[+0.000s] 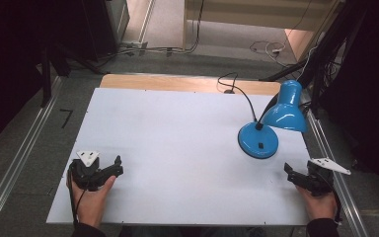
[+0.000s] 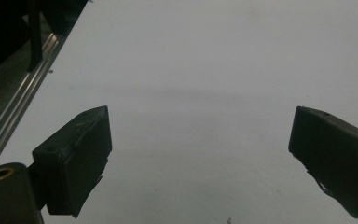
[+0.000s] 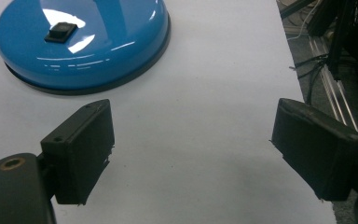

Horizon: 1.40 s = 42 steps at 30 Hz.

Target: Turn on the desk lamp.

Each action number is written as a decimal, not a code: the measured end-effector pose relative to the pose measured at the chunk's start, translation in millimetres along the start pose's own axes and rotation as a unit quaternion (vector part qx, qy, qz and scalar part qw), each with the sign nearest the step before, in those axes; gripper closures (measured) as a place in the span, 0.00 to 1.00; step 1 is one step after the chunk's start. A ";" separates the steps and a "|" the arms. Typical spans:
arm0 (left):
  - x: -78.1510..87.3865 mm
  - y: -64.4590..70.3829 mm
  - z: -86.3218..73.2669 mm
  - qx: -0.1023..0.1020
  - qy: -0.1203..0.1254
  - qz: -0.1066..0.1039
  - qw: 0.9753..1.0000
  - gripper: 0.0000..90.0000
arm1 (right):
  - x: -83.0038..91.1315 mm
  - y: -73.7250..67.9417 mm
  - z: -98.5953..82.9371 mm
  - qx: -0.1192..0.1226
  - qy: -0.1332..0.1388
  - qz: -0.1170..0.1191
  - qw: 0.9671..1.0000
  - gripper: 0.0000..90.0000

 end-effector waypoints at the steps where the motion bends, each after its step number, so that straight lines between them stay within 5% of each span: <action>1: 0.0 0.0 0.0 0.000 0.000 0.000 1.000 0.08 | 0.9 -0.1 0.4 -0.003 0.000 0.002 1.000 0.13; 23: -2.6 -2.2 -2.3 -0.001 -0.012 0.003 1.000 0.08 | 3.2 -11.9 11.6 -0.003 0.007 0.014 1.000 0.13; 34: -3.2 -1.7 -2.4 -0.002 -0.011 0.004 1.000 0.08 | 6.2 -15.1 25.3 -0.023 0.021 0.025 0.999 0.13; 42: -3.0 -2.0 -2.5 -0.003 -0.011 0.004 1.000 0.08 | 6.8 -28.1 33.5 -0.014 0.030 0.033 0.999 0.13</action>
Point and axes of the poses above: each handheld gripper's, and its own axes: x roughly backward along the jaws, z roughly out of its top, y roughly to its right, the point moved 5 cm from there along -x, roughly forward along the jaws, and after that the axes turned 13 degrees about -z, right-handed, at the moved point
